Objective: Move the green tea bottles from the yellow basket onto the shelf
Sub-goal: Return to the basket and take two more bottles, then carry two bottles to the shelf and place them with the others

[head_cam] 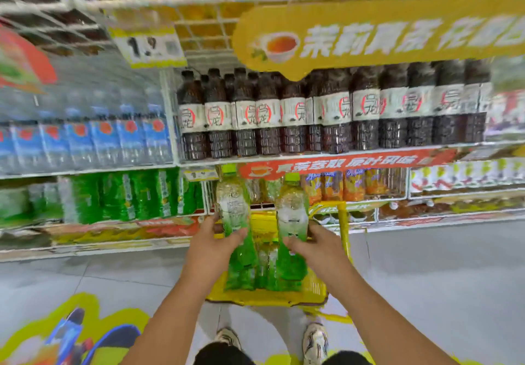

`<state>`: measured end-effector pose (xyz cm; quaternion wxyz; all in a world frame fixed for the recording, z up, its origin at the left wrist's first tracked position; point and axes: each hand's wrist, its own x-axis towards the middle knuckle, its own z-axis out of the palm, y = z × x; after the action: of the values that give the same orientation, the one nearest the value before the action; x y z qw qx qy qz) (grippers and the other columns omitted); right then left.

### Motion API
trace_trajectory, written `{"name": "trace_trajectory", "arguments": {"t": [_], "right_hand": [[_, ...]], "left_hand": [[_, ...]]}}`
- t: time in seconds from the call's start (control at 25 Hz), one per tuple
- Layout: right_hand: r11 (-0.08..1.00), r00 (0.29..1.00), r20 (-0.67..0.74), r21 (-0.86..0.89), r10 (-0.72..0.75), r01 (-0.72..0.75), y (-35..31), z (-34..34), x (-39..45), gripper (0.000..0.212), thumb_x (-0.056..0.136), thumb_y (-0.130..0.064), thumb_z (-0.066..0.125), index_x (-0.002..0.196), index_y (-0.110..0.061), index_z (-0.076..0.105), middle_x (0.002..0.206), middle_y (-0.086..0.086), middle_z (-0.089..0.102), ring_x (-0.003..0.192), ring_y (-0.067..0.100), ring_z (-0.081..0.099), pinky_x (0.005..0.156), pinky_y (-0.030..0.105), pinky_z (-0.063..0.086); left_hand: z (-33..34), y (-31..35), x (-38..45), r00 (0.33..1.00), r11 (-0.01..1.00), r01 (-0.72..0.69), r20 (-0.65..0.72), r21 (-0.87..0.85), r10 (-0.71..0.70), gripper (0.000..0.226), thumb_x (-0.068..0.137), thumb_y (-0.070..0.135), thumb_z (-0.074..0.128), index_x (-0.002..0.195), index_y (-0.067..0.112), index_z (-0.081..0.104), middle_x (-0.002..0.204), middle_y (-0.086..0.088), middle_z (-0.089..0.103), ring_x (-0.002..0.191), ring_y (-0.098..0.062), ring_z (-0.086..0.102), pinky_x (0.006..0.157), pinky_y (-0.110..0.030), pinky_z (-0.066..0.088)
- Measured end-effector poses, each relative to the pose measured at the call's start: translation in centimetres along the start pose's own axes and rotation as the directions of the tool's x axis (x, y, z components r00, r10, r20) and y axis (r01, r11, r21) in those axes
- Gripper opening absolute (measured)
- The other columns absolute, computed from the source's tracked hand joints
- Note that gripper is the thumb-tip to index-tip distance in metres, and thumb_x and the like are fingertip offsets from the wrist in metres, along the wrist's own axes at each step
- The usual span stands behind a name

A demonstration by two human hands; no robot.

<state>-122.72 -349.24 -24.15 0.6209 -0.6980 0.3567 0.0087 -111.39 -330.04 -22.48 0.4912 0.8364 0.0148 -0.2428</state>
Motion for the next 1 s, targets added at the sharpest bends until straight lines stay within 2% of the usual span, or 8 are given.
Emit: {"name": "trace_trajectory", "arguments": {"t": [0.12, 0.16, 0.28, 0.4, 0.52, 0.68, 0.84, 1.0], "right_hand": [[0.995, 0.997, 0.006, 0.064, -0.073, 0.072, -4.8, -0.5, -2.1, 0.016, 0.087, -0.023, 0.079, 0.1, -0.03, 0.075, 0.089, -0.014, 0.078, 0.083, 0.005, 0.074, 0.07, 0.021, 0.057], [0.993, 0.995, -0.006, 0.072, -0.095, 0.096, -6.6, -0.6, -3.1, 0.016, 0.087, -0.024, 0.078, 0.101, -0.03, 0.075, 0.092, -0.011, 0.078, 0.085, 0.008, 0.075, 0.071, 0.024, 0.057], [0.979, 0.983, -0.024, 0.091, -0.18, 0.182, -11.9, -0.7, -5.5, 0.015, 0.089, -0.023, 0.076, 0.104, -0.025, 0.076, 0.095, -0.006, 0.079, 0.086, 0.01, 0.075, 0.07, 0.022, 0.055], [0.961, 0.965, -0.032, 0.086, -0.26, 0.262, -16.3, -1.1, -7.0, 0.015, 0.089, -0.023, 0.076, 0.104, -0.026, 0.075, 0.095, -0.008, 0.079, 0.084, 0.006, 0.074, 0.073, 0.024, 0.058], [0.931, 0.941, -0.023, 0.139, -0.337, 0.337, -20.0, -1.6, -8.4, 0.016, 0.089, -0.022, 0.077, 0.105, -0.026, 0.076, 0.096, -0.008, 0.079, 0.087, 0.01, 0.076, 0.077, 0.034, 0.062], [0.878, 0.892, 0.003, 0.18, -0.452, 0.444, -23.1, -3.6, -9.3, 0.017, 0.088, -0.023, 0.077, 0.106, -0.023, 0.075, 0.096, -0.006, 0.079, 0.084, 0.008, 0.075, 0.066, 0.02, 0.056], [0.852, 0.854, 0.091, 0.174, -0.513, 0.494, -25.4, -5.4, -9.5, 0.02, 0.088, -0.03, 0.078, 0.107, -0.027, 0.075, 0.099, -0.01, 0.079, 0.088, 0.008, 0.076, 0.079, 0.034, 0.061], [0.842, 0.82, 0.194, 0.166, -0.538, 0.513, -26.2, -6.2, -9.3, 0.017, 0.086, -0.032, 0.08, 0.103, -0.034, 0.075, 0.096, -0.019, 0.078, 0.083, 0.001, 0.074, 0.073, 0.026, 0.059]], "left_hand": [[-2.6, 3.5, -1.5, 0.997, 0.993, -0.074, -0.028, -0.091, 0.071, 0.086, 0.068, 0.066, 0.083, 0.141, 0.035, 0.05, 0.136, 0.008, 0.06, 0.12, -0.014, 0.059, 0.102, -0.042, 0.051], [-3.9, 5.0, -2.4, 0.994, 0.988, -0.111, -0.035, -0.103, 0.108, 0.08, 0.07, 0.064, 0.083, 0.138, 0.038, 0.05, 0.136, 0.01, 0.058, 0.122, -0.015, 0.058, 0.103, -0.045, 0.051], [-7.5, 8.7, -3.7, 0.979, 0.966, -0.2, -0.072, -0.164, 0.19, 0.087, 0.073, 0.058, 0.083, 0.148, 0.036, 0.045, 0.146, 0.007, 0.054, 0.127, -0.023, 0.058, 0.099, -0.053, 0.054], [-10.3, 12.0, -4.4, 0.952, 0.941, -0.303, -0.101, -0.15, 0.291, 0.086, 0.081, 0.051, 0.08, 0.153, 0.03, 0.041, 0.151, 0.003, 0.051, 0.132, -0.02, 0.053, 0.109, -0.044, 0.046], [-12.1, 14.6, -5.6, 0.926, 0.911, -0.371, -0.143, -0.18, 0.349, 0.083, 0.084, 0.049, 0.078, 0.155, 0.029, 0.039, 0.147, 0.006, 0.051, 0.122, -0.014, 0.053, 0.102, -0.034, 0.043], [-12.2, 17.4, -7.3, 0.896, 0.881, -0.428, -0.223, -0.201, 0.384, 0.083, 0.083, 0.052, 0.078, 0.153, 0.028, 0.041, 0.15, 0.005, 0.05, 0.129, -0.015, 0.049, 0.103, -0.037, 0.041], [-10.7, 18.9, -9.8, 0.886, 0.864, -0.438, -0.285, -0.249, 0.367, 0.082, 0.082, 0.051, 0.079, 0.152, 0.029, 0.041, 0.139, 0.011, 0.051, 0.124, -0.014, 0.05, 0.104, -0.041, 0.044], [-9.5, 19.0, -12.3, 0.889, 0.87, -0.412, -0.328, -0.271, 0.319, 0.066, 0.087, 0.041, 0.078, 0.144, 0.031, 0.046, 0.113, 0.017, 0.054, 0.1, -0.006, 0.055, 0.079, -0.023, 0.044]]}}
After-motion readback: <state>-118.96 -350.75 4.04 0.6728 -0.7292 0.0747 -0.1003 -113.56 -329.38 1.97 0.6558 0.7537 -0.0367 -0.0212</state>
